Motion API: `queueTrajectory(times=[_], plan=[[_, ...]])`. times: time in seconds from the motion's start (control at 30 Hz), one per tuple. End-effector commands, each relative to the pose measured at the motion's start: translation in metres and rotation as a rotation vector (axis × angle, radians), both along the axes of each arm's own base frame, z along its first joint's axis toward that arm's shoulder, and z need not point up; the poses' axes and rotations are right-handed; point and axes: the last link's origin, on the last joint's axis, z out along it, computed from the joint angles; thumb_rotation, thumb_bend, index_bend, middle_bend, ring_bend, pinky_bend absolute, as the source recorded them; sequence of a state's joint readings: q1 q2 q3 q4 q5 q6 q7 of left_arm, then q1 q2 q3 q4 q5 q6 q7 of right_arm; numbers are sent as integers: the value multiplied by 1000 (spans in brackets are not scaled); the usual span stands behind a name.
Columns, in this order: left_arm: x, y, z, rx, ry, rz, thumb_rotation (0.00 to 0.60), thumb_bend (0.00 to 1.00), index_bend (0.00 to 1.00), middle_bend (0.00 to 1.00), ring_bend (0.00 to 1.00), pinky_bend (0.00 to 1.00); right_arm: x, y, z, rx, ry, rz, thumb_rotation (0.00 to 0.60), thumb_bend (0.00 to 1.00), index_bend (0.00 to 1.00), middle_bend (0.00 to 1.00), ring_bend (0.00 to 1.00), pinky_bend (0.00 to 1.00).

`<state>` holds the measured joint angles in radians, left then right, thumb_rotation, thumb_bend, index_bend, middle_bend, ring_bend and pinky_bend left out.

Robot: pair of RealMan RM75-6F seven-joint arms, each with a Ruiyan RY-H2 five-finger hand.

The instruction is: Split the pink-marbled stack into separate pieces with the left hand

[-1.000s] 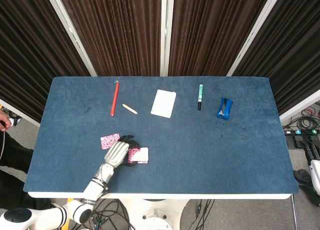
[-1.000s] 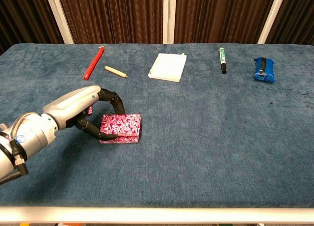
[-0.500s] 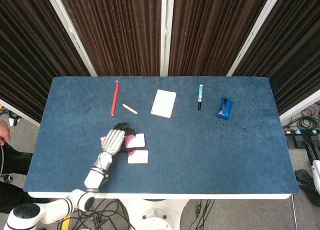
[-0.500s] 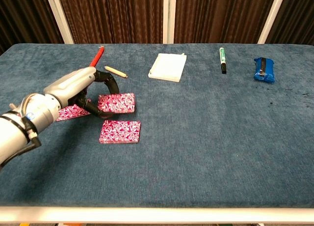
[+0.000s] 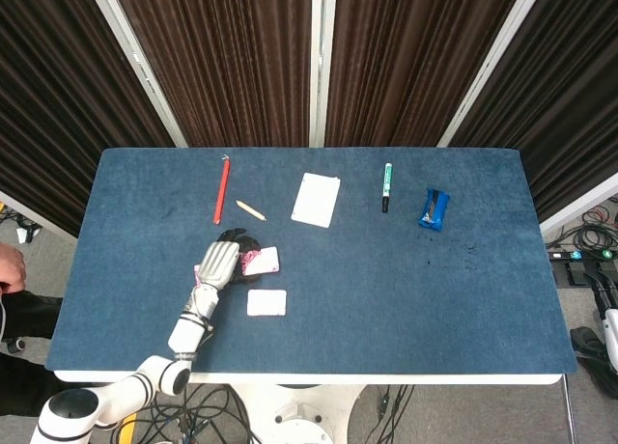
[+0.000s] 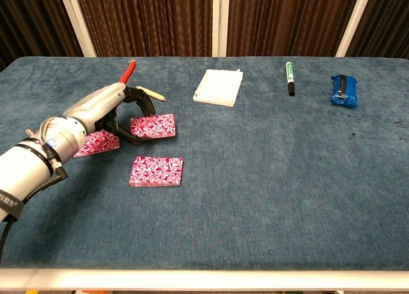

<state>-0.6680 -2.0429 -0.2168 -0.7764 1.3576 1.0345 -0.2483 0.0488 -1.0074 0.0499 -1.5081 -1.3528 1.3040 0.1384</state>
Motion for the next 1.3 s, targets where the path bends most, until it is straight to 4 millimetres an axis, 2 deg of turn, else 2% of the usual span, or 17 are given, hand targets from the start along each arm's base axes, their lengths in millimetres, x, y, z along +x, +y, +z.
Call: queueTrajectory(times=[0.03, 0.1, 0.23, 0.47, 0.7, 0.8, 0.97, 1.1, 1.3], plan=[[0, 0, 0, -2, -4, -2, 600, 156, 276, 253, 110, 157, 0, 0, 0, 0, -2, -1, 600, 221, 20, 0, 0, 0], [0, 0, 1, 1, -15, -3, 600, 118, 225, 207, 101, 157, 0, 0, 0, 0, -1, 0, 600, 221, 20, 0, 0, 0], [0, -1, 3, 13, -27, -7, 600, 87, 170, 178, 94, 157, 0, 0, 0, -1, 0, 1, 600, 221, 19, 0, 0, 0], [-2, -2, 13, 34, -28, -22, 600, 84, 166, 177, 94, 157, 1, 0, 0, -3, 0, 3, 600, 222, 19, 0, 0, 0], [-10, -8, 37, 87, -5, -50, 600, 84, 172, 187, 94, 157, 2, 0, -2, 2, -1, 11, 600, 222, 19, 0, 0, 0], [-19, -16, 54, 107, 37, -74, 600, 85, 199, 188, 94, 157, 5, 1, -3, 4, 0, 24, 600, 222, 20, 0, 0, 0], [-45, -37, 98, 170, 175, -116, 600, 87, 208, 192, 94, 140, 9, 2, -5, 4, -3, 45, 600, 222, 20, 0, 0, 0], [-74, -66, 137, 214, 302, -79, 600, 87, 208, 193, 94, 137, 13, 3, -8, 11, -4, 63, 600, 222, 20, 0, 0, 0], [-108, -119, 181, 291, 379, 61, 600, 89, 208, 193, 93, 136, 22, 3, -10, 9, -5, 89, 600, 222, 20, 0, 0, 0]])
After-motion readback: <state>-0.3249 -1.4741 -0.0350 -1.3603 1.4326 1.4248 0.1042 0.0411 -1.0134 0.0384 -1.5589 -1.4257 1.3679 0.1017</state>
